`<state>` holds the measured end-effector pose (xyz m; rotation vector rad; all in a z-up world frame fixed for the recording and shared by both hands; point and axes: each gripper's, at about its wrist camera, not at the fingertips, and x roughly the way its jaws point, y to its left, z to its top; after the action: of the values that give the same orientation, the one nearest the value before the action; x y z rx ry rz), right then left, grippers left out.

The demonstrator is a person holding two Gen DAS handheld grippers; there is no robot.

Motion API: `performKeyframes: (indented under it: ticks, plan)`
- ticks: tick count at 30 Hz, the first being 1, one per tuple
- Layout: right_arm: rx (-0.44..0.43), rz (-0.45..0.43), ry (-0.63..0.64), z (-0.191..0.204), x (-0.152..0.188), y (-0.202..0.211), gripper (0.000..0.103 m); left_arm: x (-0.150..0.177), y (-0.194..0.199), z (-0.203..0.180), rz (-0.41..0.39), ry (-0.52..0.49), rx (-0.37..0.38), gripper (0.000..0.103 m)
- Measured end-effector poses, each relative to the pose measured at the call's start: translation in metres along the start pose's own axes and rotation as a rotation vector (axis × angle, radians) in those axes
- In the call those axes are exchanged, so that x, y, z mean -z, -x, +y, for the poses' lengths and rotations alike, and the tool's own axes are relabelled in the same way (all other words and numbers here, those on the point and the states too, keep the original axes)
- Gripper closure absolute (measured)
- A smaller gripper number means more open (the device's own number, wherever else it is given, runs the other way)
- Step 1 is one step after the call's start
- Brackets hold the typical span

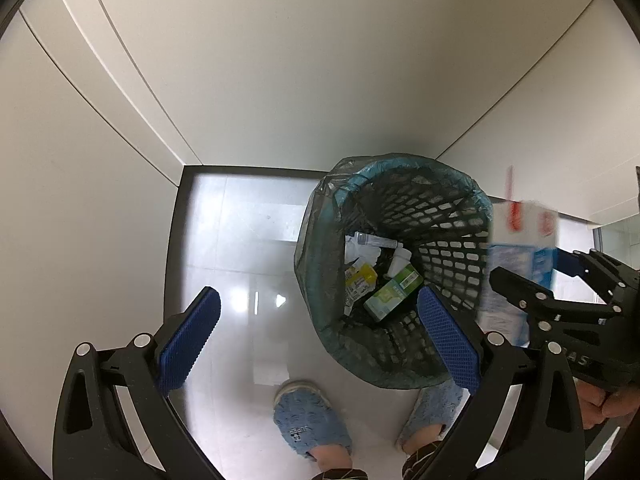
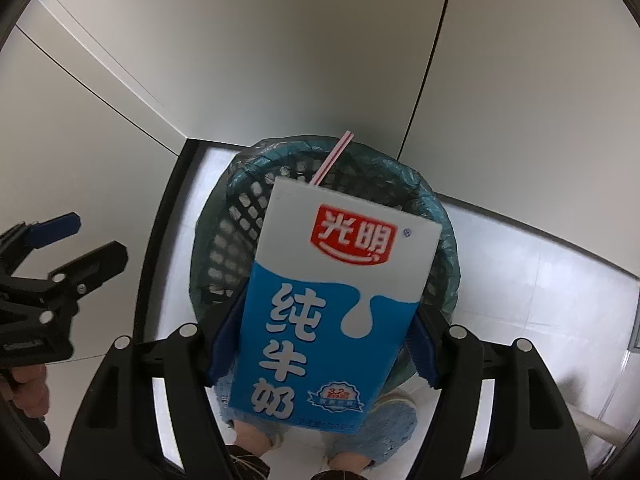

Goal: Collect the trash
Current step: 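Open the left tool to drop the tube while the right tool drops the carton, then raise both tools from the wastebasket back up over the counter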

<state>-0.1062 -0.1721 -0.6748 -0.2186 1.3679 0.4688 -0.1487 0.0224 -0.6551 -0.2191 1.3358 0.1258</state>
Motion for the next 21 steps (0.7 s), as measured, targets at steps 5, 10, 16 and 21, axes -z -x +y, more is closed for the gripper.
performKeyframes:
  ticks: [5,10,16,21]
  plan:
    - [0.001,-0.012,-0.013,-0.003,0.003,0.012,0.018,0.001,0.005,-0.004,-0.009,-0.003,0.000,0.006]
    - [0.031,-0.039,-0.050,-0.009,0.007,0.039,0.008,0.003,0.022,-0.007,-0.020,-0.004,0.001,0.006]
    - [0.039,-0.083,-0.070,-0.008,0.005,0.088,0.008,0.005,0.060,-0.011,-0.027,-0.004,0.027,0.006]
    - [0.043,-0.124,-0.058,-0.005,0.002,0.138,0.008,0.001,0.109,-0.015,-0.048,0.005,0.035,0.006]
